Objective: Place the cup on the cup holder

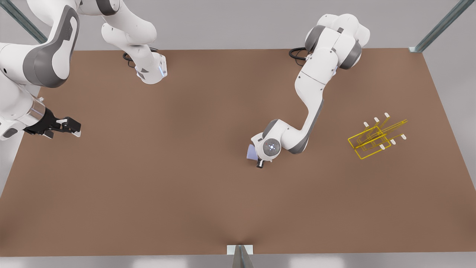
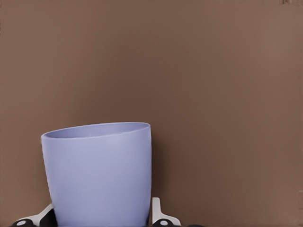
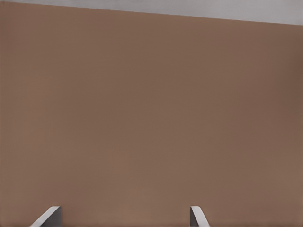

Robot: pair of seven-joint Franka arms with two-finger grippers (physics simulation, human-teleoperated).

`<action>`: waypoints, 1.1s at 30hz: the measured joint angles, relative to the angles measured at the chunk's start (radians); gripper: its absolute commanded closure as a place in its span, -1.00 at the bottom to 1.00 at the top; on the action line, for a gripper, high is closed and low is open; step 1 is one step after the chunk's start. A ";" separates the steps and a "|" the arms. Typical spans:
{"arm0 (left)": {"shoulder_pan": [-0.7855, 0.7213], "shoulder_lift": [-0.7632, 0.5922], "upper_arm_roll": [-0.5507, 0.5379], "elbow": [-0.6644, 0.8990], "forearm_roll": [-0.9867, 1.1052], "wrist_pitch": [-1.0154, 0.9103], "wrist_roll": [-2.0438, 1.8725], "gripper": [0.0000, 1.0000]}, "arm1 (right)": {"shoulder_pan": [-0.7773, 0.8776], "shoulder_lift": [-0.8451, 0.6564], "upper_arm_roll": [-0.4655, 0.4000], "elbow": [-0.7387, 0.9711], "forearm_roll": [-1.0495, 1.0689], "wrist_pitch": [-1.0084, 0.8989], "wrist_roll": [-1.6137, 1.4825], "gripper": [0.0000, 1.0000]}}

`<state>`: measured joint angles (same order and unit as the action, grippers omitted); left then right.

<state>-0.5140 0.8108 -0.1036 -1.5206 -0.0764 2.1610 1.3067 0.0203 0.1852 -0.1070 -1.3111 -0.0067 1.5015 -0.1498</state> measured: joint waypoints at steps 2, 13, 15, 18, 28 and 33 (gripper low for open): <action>0.000 0.001 0.000 0.000 0.000 -0.001 -0.007 -0.70 | 0.000 0.000 0.000 0.000 0.000 0.001 0.001 -1.00; 0.004 -0.004 0.006 0.000 0.002 -0.010 -0.036 -0.34 | -0.001 0.000 -0.001 0.001 0.001 0.007 0.004 -1.00; 0.005 -0.008 0.007 0.000 0.003 -0.012 -0.040 -0.21 | -0.001 0.000 -0.001 0.001 0.001 0.007 0.004 -1.00; 0.007 -0.020 0.009 0.001 0.004 -0.019 -0.046 -0.18 | 0.000 0.000 -0.002 0.001 0.001 0.008 0.005 -1.00; 0.023 -0.163 0.065 0.007 -0.009 -0.099 -0.060 -0.13 | 0.000 -0.001 -0.002 0.001 0.001 0.008 0.006 -1.00; 0.020 -0.289 0.157 0.044 0.034 -0.196 -0.070 -0.10 | -0.002 0.000 -0.002 0.004 0.001 0.008 0.006 -1.00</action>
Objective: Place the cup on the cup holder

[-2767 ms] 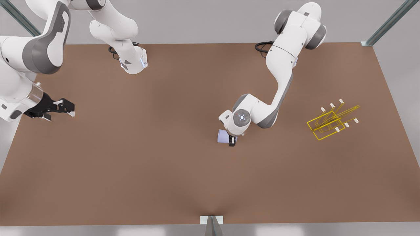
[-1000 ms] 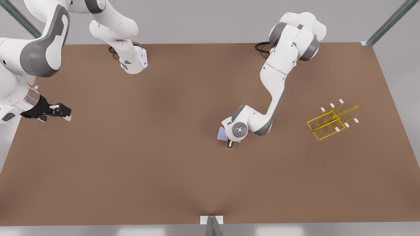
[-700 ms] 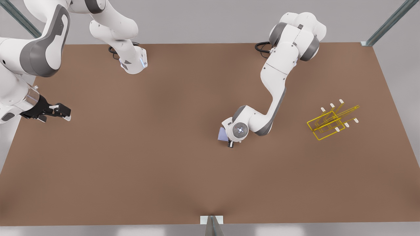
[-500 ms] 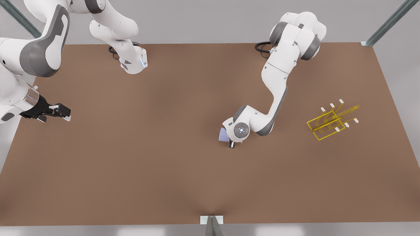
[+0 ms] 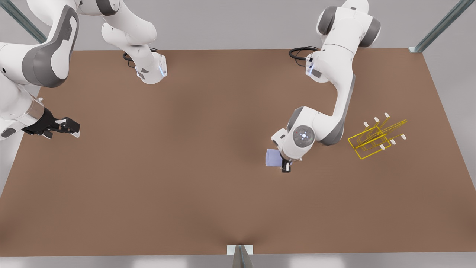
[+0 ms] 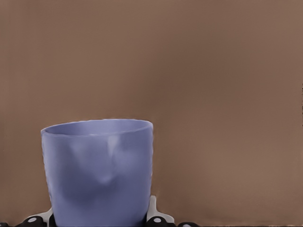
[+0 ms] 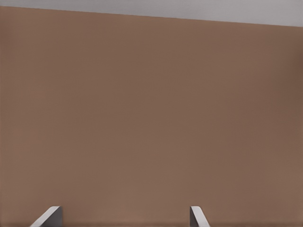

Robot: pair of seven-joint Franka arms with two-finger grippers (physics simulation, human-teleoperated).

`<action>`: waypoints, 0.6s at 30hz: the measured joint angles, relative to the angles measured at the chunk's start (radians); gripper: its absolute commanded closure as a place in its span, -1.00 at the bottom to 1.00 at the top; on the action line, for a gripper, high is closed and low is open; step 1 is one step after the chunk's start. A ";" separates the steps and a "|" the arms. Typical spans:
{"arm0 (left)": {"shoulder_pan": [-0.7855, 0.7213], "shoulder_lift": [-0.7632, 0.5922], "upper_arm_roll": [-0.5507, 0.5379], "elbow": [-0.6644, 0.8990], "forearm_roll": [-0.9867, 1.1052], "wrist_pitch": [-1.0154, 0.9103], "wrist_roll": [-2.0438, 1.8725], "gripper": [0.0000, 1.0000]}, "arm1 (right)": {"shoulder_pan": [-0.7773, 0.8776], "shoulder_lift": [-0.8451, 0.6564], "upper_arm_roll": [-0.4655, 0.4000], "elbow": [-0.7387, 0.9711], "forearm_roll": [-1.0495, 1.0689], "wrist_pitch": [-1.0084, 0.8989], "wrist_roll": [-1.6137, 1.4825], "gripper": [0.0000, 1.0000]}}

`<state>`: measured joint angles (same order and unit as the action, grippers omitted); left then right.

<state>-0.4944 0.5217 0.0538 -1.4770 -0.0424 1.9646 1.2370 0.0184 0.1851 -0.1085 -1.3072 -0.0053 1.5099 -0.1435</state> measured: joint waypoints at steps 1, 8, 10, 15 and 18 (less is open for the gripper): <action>-0.001 -0.031 0.015 0.005 0.029 -0.030 -0.005 -0.09 | 0.000 0.000 0.000 0.002 0.000 0.000 0.000 -1.00; -0.075 -0.130 0.022 0.101 0.482 -0.292 -0.078 -0.06 | 0.000 0.000 0.000 0.004 0.000 0.000 0.001 -1.00; -0.108 -0.129 0.022 0.115 0.645 -0.375 -0.097 -0.06 | 0.001 0.000 0.000 0.004 0.000 0.000 0.001 -1.00; -0.188 -0.081 0.021 0.109 0.999 -0.560 -0.130 -0.06 | 0.000 0.000 0.000 0.004 0.000 0.000 0.001 -1.00; -0.236 -0.054 0.020 0.075 1.141 -0.675 -0.138 -0.08 | 0.000 0.000 0.000 0.004 0.000 0.000 0.001 -1.00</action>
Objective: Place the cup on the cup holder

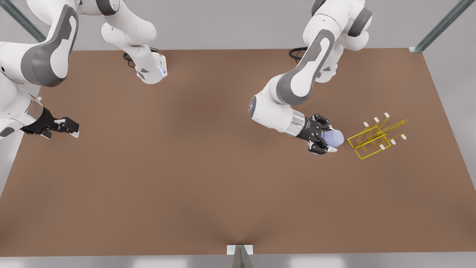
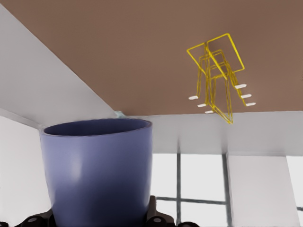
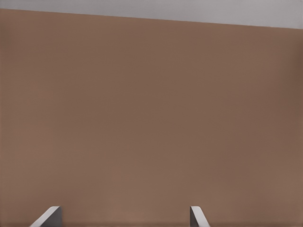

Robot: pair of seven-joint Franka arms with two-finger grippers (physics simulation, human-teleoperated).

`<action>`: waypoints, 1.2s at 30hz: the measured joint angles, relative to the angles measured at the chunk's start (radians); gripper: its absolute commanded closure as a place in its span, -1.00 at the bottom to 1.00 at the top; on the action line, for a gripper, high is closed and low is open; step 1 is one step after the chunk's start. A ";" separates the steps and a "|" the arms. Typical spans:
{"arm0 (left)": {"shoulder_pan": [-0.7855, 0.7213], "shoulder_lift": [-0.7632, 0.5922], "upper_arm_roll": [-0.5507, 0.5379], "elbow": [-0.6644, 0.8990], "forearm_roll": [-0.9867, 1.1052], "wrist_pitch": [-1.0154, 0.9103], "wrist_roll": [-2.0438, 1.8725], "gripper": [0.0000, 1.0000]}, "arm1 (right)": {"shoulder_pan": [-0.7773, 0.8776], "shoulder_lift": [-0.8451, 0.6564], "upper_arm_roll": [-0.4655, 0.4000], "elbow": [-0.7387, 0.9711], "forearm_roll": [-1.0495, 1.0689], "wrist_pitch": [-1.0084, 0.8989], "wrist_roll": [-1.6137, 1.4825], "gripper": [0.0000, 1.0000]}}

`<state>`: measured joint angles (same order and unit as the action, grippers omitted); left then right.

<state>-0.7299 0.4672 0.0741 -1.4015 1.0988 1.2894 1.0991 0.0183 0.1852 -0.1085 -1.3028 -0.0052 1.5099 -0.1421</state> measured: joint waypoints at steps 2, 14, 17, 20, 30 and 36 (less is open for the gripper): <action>-0.008 -0.009 0.002 -0.061 0.080 -0.055 -0.003 -0.08 | 0.000 0.000 0.000 0.000 0.000 0.000 0.000 -1.00; -0.006 -0.153 0.109 -0.483 0.248 -0.147 -0.075 -0.08 | 0.000 0.000 0.000 0.001 0.000 0.000 0.000 -1.00; -0.006 -0.199 0.122 -0.590 0.252 -0.151 -0.110 -0.08 | 0.000 0.000 0.000 0.001 0.000 0.000 0.001 -1.00; -0.009 -0.209 0.154 -0.647 0.253 -0.146 -0.149 -0.08 | 0.000 0.000 0.000 0.002 0.000 0.000 0.001 -1.00; -0.009 -0.316 0.252 -0.931 0.252 -0.087 -0.320 -0.08 | 0.002 0.001 0.001 0.000 0.001 0.005 0.001 -1.00; -0.004 -0.296 0.313 -0.966 0.252 -0.044 -0.425 -0.08 | 0.001 0.001 0.001 0.001 0.000 0.007 0.001 -1.00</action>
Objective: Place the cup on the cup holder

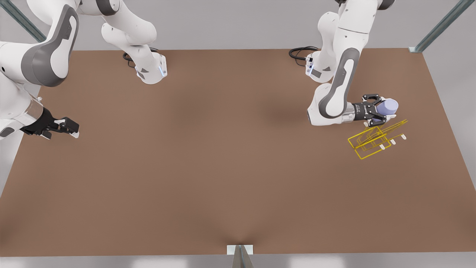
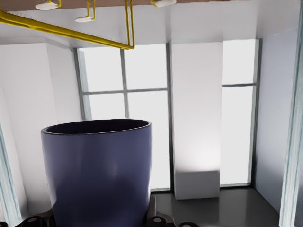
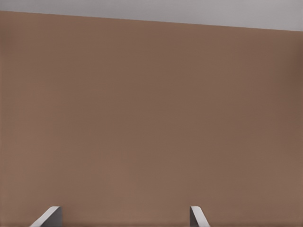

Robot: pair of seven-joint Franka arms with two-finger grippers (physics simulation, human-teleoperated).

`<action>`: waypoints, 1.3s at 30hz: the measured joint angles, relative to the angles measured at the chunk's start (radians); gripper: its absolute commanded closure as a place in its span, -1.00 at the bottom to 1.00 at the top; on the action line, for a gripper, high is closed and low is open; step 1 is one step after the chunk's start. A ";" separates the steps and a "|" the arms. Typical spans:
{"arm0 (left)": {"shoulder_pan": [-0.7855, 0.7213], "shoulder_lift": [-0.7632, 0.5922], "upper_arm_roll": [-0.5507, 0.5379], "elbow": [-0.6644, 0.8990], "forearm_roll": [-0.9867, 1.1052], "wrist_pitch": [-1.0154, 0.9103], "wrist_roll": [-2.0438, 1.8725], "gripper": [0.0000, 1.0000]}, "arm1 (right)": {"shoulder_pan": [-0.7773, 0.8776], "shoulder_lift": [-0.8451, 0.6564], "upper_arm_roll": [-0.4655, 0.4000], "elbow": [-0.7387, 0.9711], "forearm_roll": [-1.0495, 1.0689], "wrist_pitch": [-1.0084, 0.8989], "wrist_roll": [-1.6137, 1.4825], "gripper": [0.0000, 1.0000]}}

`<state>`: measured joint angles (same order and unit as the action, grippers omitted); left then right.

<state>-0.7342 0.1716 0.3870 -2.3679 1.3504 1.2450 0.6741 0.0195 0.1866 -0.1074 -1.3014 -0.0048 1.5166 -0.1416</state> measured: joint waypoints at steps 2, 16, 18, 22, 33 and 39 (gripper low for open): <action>-0.001 0.025 0.008 0.000 0.000 0.020 -0.034 -0.08 | 0.001 0.001 0.000 0.000 0.000 0.000 0.000 -1.00; -0.006 0.082 0.024 -0.074 -0.006 0.102 -0.240 -0.08 | 0.000 0.001 0.000 0.000 0.000 0.004 0.000 -1.00; -0.005 0.083 0.023 -0.087 -0.007 0.105 -0.265 -0.08 | 0.000 0.000 0.000 0.000 0.000 0.004 0.000 -1.00; -0.005 0.098 0.021 -0.101 -0.008 0.109 -0.309 -0.08 | 0.001 0.000 0.000 0.000 0.000 0.005 -0.001 -1.00; -0.007 0.180 -0.014 -0.086 -0.037 0.133 -0.412 -0.10 | 0.000 0.000 0.000 0.000 0.000 0.004 -0.001 -1.00; -0.008 0.208 -0.012 -0.068 -0.061 0.158 -0.465 -1.00 | 0.000 0.001 0.000 0.000 0.000 0.004 -0.001 -1.00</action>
<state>-0.7423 0.3796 0.3749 -2.4355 1.2899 1.4025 0.2092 0.0199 0.1871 -0.1070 -1.3013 -0.0053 1.5207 -0.1423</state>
